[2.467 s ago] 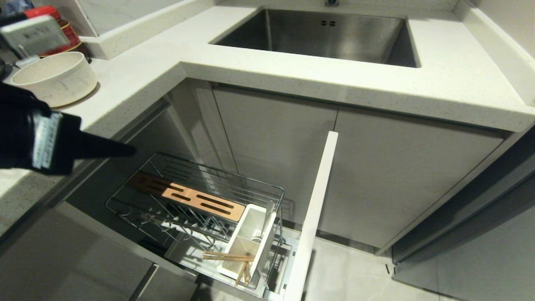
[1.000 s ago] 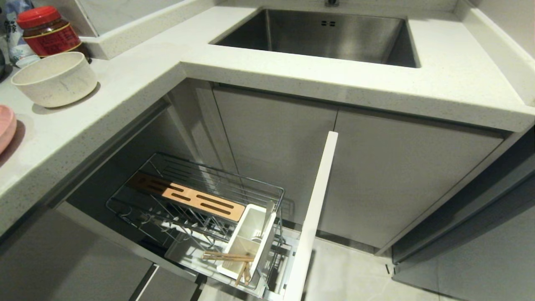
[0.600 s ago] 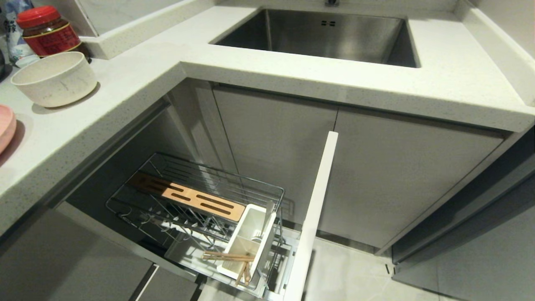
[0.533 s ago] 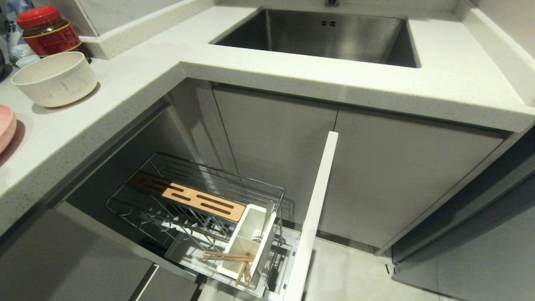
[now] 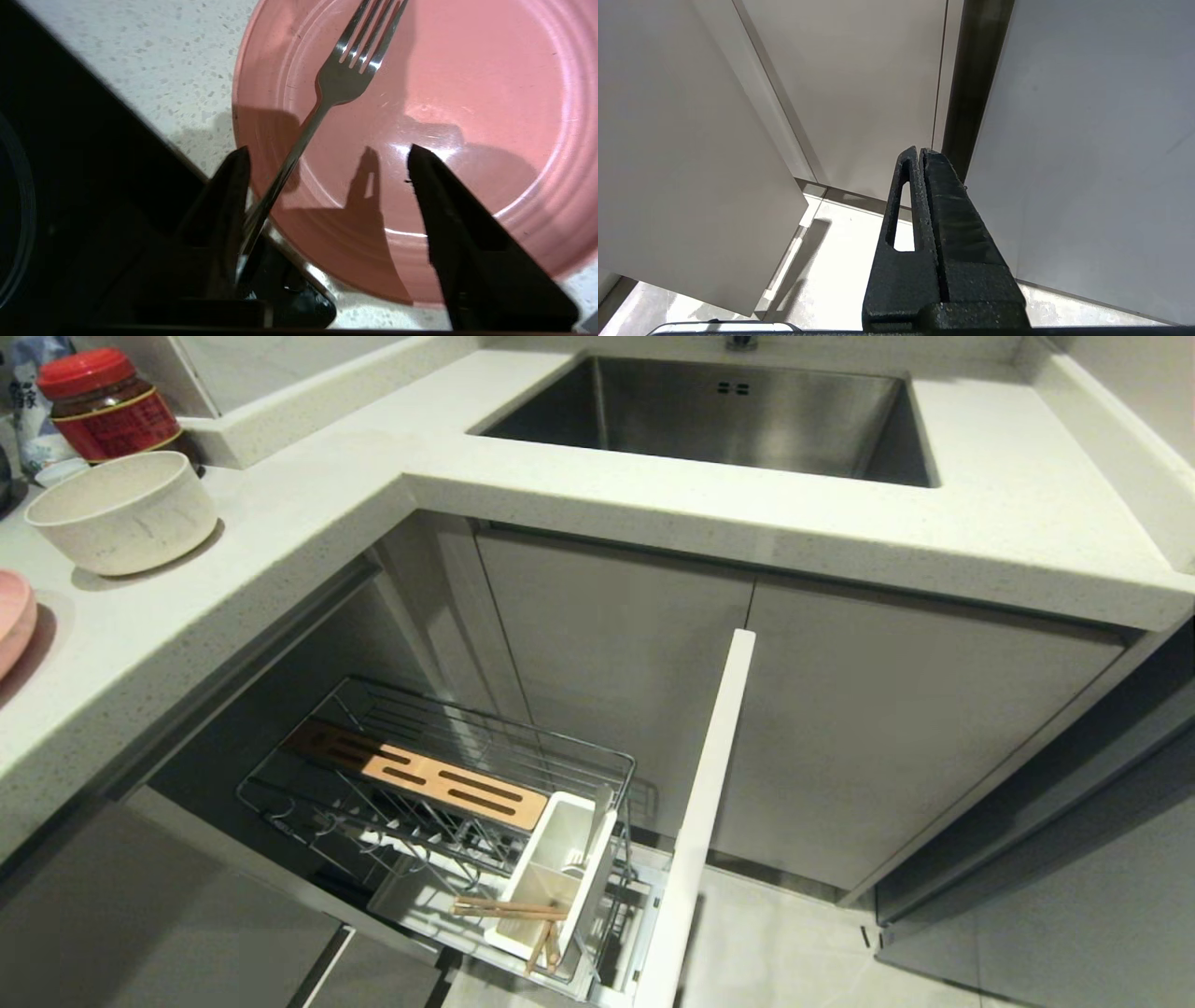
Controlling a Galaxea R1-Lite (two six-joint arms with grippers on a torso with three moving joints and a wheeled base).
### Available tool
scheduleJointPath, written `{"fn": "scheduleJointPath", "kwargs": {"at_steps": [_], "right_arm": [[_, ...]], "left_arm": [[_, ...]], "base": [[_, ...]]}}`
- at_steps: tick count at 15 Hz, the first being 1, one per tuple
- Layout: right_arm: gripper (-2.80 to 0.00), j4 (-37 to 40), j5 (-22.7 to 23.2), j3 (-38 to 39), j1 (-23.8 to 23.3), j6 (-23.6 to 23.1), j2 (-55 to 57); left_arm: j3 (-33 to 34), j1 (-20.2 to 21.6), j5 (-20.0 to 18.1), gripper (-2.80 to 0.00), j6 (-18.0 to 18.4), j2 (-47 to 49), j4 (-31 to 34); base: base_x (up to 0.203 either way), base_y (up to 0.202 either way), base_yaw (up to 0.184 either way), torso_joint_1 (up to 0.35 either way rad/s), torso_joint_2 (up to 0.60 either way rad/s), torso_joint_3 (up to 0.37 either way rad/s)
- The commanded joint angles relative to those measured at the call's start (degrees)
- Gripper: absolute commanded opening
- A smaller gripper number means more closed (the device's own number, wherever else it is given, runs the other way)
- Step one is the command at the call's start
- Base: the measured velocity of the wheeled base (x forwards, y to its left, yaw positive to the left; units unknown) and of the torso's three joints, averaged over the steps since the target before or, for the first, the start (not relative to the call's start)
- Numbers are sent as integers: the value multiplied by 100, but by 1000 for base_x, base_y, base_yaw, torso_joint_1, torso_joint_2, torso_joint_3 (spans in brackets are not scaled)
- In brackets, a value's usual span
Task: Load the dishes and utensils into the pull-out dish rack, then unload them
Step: Pick up the fork and place it in the cupboard
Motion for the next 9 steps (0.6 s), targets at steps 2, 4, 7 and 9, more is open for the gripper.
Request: {"fn": "scheduleJointPath", "kwargs": {"at_steps": [2, 4, 7, 9], "right_arm": [[-280, -6, -5, 154, 1, 0, 5], [-280, -6, 2, 149, 1, 0, 5], [-280, -6, 2, 149, 1, 0, 5], [-280, -6, -4, 149, 1, 0, 5]], "left_arm": [[63, 2, -323, 0, 32, 244, 45], [96, -6, -457, 0, 84, 315, 45], [275, -14, -691, 0, 330, 332, 87], [300, -71, -700, 0, 429, 341, 238]], "base": [[0, 0, 0, 0, 0, 0], [0, 0, 0, 0, 0, 0], [0, 0, 0, 0, 0, 0], [0, 0, 0, 0, 0, 0]]}}
